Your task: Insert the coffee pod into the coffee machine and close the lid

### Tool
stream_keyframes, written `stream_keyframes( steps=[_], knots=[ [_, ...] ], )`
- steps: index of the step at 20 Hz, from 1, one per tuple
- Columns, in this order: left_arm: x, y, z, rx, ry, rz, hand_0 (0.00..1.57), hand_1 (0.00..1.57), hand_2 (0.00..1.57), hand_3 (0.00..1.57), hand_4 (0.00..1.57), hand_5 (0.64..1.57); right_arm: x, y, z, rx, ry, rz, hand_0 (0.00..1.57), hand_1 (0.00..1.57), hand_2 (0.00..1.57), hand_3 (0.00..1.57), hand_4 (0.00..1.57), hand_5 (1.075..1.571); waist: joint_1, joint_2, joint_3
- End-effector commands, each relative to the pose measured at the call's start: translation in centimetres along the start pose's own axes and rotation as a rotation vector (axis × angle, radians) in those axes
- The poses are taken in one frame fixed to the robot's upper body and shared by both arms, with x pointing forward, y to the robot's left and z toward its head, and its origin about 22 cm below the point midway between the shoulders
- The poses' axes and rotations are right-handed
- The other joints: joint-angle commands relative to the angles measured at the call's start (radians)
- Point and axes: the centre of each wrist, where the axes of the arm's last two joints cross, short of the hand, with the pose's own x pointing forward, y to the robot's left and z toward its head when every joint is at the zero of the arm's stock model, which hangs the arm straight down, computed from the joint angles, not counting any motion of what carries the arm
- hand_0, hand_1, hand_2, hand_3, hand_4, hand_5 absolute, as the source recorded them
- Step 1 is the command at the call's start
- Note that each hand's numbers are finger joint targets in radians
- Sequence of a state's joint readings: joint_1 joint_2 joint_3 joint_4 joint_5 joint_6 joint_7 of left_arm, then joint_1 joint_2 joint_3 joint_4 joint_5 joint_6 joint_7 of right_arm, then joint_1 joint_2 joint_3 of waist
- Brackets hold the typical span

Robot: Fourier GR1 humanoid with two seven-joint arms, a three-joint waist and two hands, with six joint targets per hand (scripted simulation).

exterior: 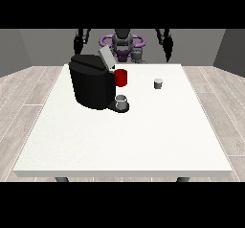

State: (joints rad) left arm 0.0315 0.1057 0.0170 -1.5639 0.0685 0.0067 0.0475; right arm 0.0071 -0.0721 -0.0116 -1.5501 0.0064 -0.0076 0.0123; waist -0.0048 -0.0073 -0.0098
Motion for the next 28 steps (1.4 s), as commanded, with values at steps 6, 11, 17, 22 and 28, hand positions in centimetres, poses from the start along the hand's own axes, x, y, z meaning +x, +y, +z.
stream_keyframes(
  steps=[6, 11, 17, 22, 28],
  knots=[
    [-0.1, 0.5, 0.6, -0.147, -0.221, -0.004, 0.0, 0.0, 0.0, 0.0, 0.26, 1.571, -0.2, -0.3, -0.1, 0.007, 0.044, 0.009, 0.0, 0.0, 0.0, 0.0, 0.13, 1.571, 0.025, -0.035, 0.0095],
    [1.8, 1.5, 0.3, -0.139, -0.179, -0.232, 0.0, 0.0, 0.0, 0.0, 0.0, 1.571, -0.9, -1.0, 0.4, -0.162, -0.062, -0.07, 0.0, 0.0, 0.0, 0.0, 0.18, 1.571, -0.007, -0.049, 0.0103],
    [2.6, 5.1, -3.5, -0.072, -0.131, -0.283, 0.0, 0.0, 0.0, 0.0, 0.0, 1.571, 0.2, 0.9, -0.6, -0.11, -0.186, -0.1, 0.0, 0.0, 0.0, 0.0, 0.16, 1.571, -0.08, 0.063, 0.0099],
    [2.6, 8.0, -5.9, -0.075, -0.069, -0.304, 0.0, 0.0, 0.0, 0.0, 0.0, 1.571, 2.9, 2.3, -1.3, -0.072, -0.196, -0.087, 0.0, 0.0, 0.0, 0.0, 0.19, 1.571, -0.116, 0.088, 0.0094],
    [2.0, 8.0, -8.2, -0.032, 0.015, -0.331, 0.0, 0.0, 0.0, 0.0, 0.0, 1.571, 2.8, 1.2, -1.9, -0.035, -0.204, -0.084, 0.0, 0.0, 0.0, 0.0, 0.28, 1.571, -0.138, 0.131, 0.0096]
  ],
)
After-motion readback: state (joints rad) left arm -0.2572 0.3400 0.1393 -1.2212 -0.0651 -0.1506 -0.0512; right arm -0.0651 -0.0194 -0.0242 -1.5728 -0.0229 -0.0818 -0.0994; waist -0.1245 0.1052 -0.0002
